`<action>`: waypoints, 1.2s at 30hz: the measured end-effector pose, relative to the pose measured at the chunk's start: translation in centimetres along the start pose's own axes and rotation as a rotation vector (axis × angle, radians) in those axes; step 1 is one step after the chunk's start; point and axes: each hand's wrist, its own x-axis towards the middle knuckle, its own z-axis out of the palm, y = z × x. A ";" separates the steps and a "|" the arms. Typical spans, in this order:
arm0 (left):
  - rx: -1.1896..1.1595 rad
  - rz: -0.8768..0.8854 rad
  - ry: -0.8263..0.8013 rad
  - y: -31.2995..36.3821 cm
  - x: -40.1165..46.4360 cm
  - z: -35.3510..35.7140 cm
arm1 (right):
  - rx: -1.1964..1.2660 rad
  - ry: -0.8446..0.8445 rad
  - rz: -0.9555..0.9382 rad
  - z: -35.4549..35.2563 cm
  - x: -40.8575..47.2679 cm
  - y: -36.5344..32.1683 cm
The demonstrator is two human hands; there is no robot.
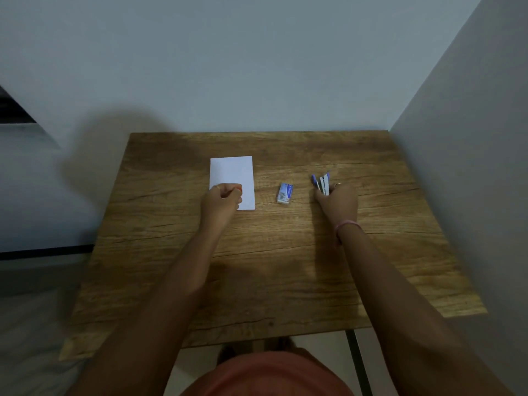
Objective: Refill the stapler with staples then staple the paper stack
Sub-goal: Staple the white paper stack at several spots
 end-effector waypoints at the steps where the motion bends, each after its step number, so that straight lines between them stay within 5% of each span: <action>1: 0.004 0.001 0.014 -0.1 0.3 -0.5 | -0.065 0.000 -0.023 0.1 -0.2 -0.1; 6: 0.120 -0.003 0.127 -0.5 2.3 -2.7 | -0.078 0.229 -0.221 0.3 -2.0 -3.7; 13: 0.321 -0.075 0.019 -0.2 3.8 -3.0 | 0.120 -0.290 -0.249 5.1 -4.5 -11.2; 18: 0.358 -0.030 0.001 -0.4 3.2 -2.5 | -0.019 -0.276 -0.210 7.6 -5.5 -12.1; 26: 0.084 -0.134 -0.017 -1.6 3.0 -3.4 | 0.326 -0.445 -0.043 5.7 -6.6 -10.2; 30: -0.152 -0.035 0.062 -1.1 1.3 -3.1 | 0.867 -0.398 0.191 3.1 -7.4 -9.1; 36: -0.479 0.045 -0.320 1.3 -2.0 -0.1 | 1.323 -0.479 0.268 -1.8 -7.7 -7.7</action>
